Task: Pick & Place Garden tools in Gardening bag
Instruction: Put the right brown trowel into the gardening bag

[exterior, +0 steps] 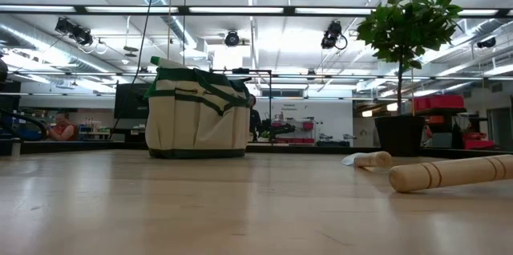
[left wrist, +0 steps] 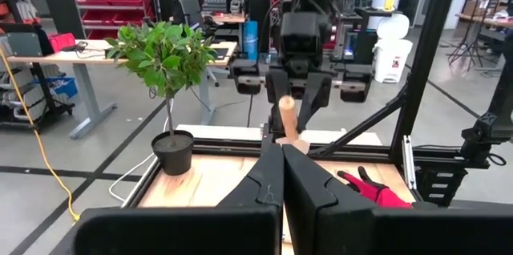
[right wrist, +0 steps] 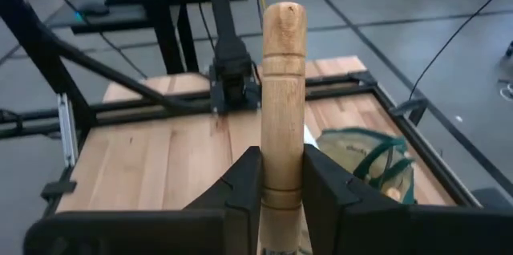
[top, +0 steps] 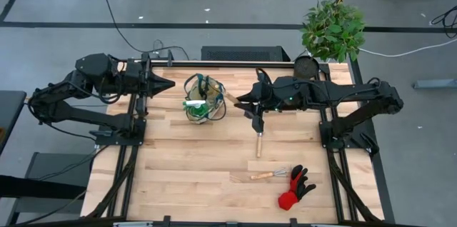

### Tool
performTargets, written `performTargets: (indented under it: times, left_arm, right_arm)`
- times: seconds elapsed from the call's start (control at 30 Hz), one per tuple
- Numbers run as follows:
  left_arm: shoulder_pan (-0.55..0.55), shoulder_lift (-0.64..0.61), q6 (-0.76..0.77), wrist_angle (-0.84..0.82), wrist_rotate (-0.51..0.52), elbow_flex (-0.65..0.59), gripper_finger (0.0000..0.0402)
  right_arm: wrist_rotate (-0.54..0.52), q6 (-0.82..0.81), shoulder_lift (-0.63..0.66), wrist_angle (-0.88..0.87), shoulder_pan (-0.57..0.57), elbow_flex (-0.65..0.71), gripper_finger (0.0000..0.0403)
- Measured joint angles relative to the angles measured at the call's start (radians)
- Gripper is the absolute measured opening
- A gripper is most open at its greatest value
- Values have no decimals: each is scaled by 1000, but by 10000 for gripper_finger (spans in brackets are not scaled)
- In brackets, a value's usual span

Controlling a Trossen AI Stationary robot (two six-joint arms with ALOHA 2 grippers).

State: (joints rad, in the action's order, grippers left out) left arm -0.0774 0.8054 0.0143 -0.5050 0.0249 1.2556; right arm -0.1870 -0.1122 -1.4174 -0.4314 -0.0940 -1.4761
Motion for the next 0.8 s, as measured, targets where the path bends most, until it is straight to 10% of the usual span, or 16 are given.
performTargets:
  times: [0.8]
  left_arm:
    - [0, 172, 5, 232, -5, 0, 3]
  right_arm:
    - [-7, 48, 0, 274, 49, 0, 66]
